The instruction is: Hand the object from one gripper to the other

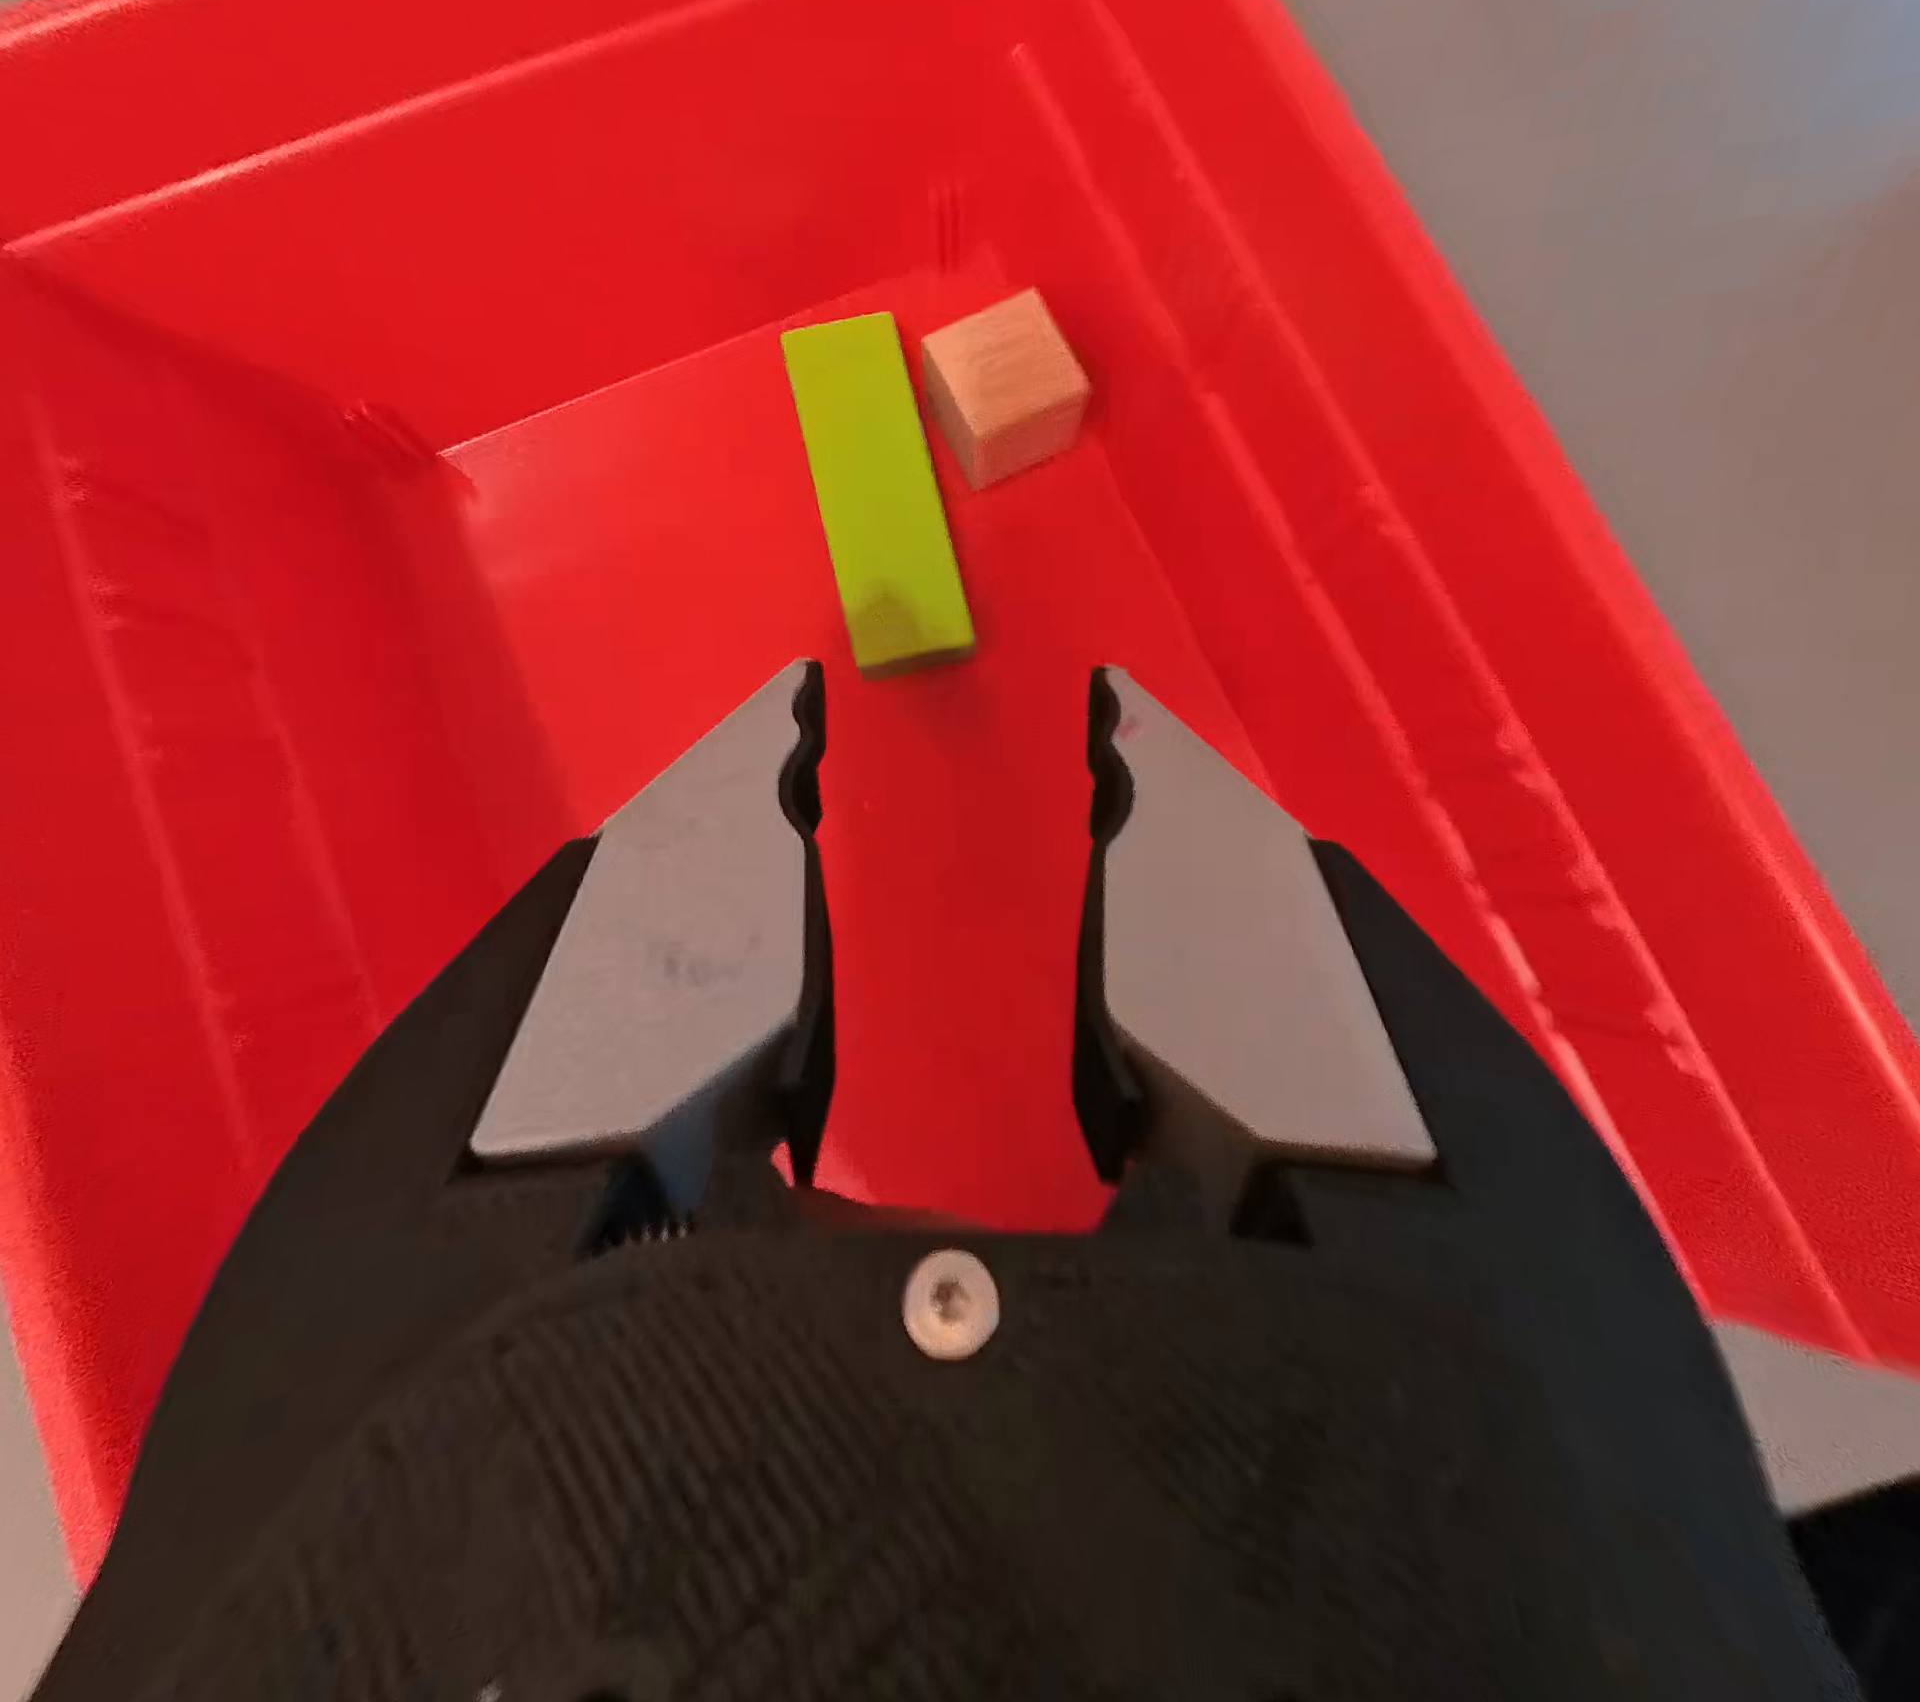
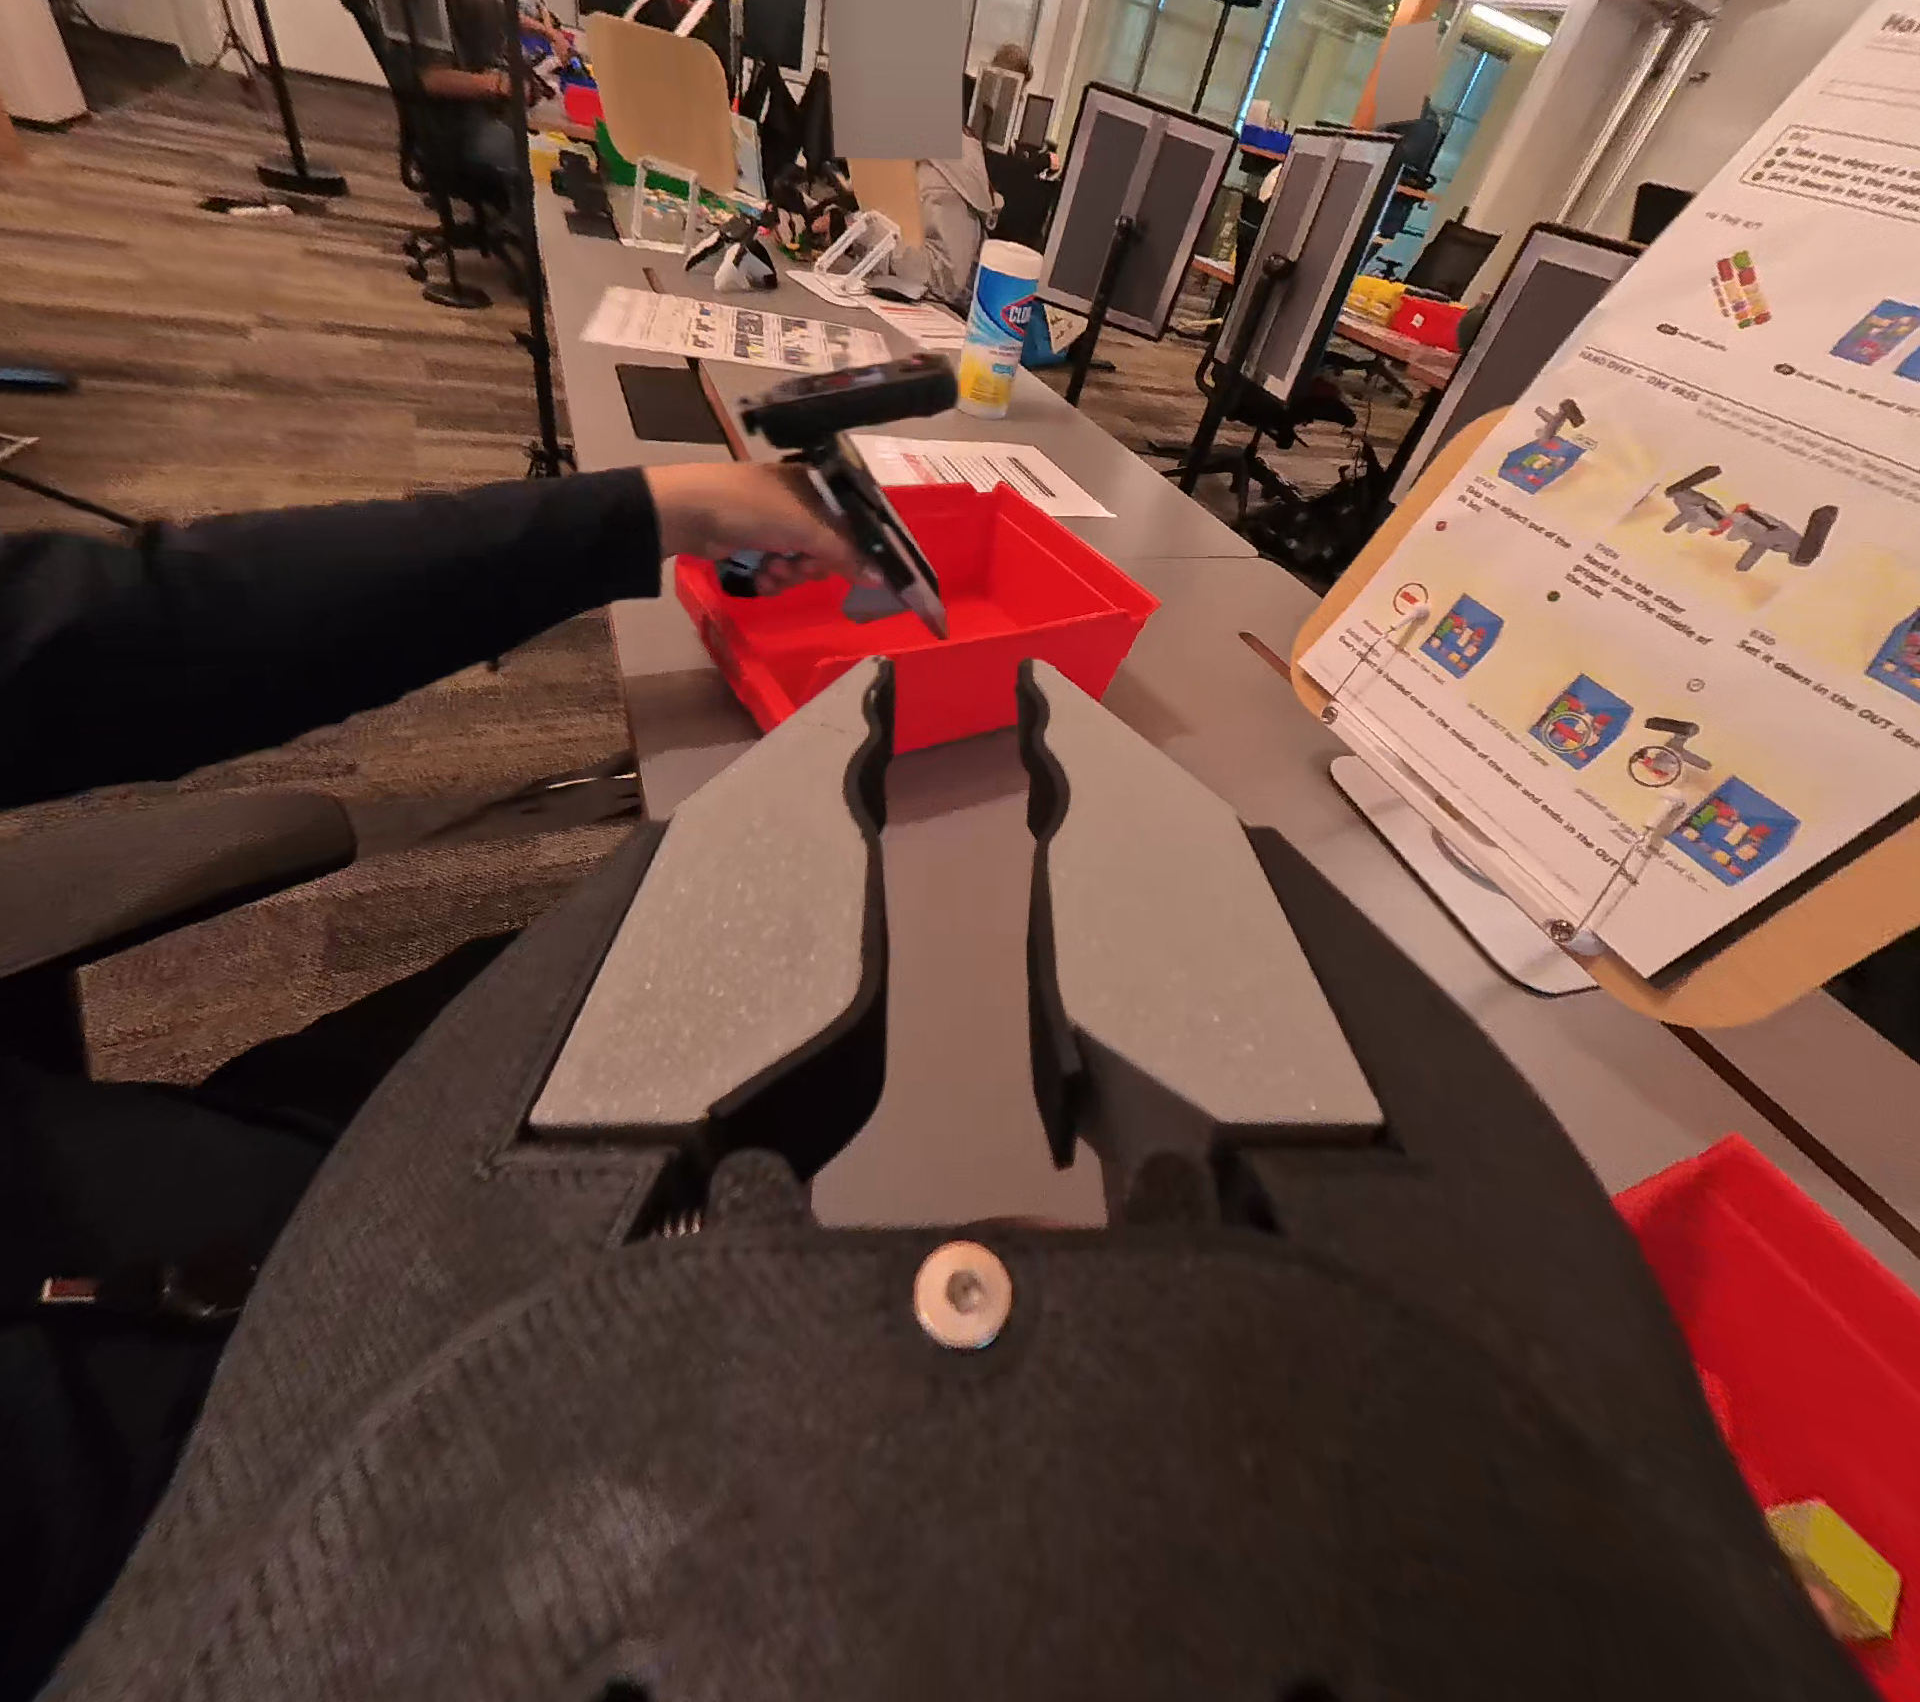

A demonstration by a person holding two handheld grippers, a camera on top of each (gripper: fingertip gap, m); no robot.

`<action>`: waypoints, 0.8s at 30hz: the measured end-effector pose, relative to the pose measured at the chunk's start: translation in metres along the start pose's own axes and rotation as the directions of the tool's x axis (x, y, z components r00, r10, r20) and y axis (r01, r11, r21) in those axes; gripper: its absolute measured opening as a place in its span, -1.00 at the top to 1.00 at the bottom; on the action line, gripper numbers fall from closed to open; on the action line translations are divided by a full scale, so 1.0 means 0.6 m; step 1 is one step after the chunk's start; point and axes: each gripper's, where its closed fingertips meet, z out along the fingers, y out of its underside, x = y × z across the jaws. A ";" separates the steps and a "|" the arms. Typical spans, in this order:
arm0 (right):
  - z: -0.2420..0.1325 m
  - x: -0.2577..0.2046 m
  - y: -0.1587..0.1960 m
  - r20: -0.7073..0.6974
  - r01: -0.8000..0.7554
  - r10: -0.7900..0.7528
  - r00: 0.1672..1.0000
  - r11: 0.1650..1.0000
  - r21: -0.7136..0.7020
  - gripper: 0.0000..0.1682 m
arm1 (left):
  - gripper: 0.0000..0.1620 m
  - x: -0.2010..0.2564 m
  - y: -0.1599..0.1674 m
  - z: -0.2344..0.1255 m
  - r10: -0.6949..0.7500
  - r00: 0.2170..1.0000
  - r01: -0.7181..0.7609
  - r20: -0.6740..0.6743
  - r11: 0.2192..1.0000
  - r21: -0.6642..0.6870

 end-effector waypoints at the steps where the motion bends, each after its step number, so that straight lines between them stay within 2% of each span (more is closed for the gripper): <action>1: -0.006 0.004 0.006 -0.009 -0.001 0.001 1.000 1.000 -0.003 0.72 | 0.40 -0.008 -0.002 0.017 -0.005 1.000 0.005 0.016 0.999 -0.044; 4: -0.032 0.018 0.020 -0.034 -0.020 0.021 0.999 0.999 0.027 0.72 | 0.40 -0.019 0.004 0.061 -0.010 0.999 0.018 0.046 0.985 -0.170; 6: -0.051 0.029 0.017 -0.032 -0.050 0.051 0.998 0.998 0.043 0.70 | 0.51 -0.027 0.020 0.087 0.014 0.997 0.006 0.077 0.967 -0.255; 8: -0.073 0.037 0.008 -0.033 -0.074 0.077 0.997 0.993 0.089 0.70 | 0.62 -0.027 0.011 0.101 -0.002 0.997 0.021 0.081 0.973 -0.228; 10: -0.093 0.042 -0.001 -0.031 -0.092 0.097 0.995 0.987 0.135 0.71 | 0.62 -0.029 0.008 0.109 0.000 0.996 0.019 0.087 0.976 -0.217; 14: -0.113 0.049 0.001 -0.038 -0.094 0.100 0.994 0.986 0.140 0.71 | 0.63 -0.033 0.006 0.107 0.059 0.992 -0.038 0.108 0.981 -0.190; 19: -0.113 0.045 0.007 -0.031 -0.087 0.091 0.995 0.989 0.120 0.70 | 0.63 -0.055 -0.010 0.065 0.173 0.956 -0.148 0.238 0.982 -0.118; 24: -0.092 0.033 0.015 0.025 -0.110 0.108 0.994 0.989 0.101 0.70 | 0.63 -0.040 -0.066 -0.041 0.284 0.878 -0.340 0.385 0.937 0.084</action>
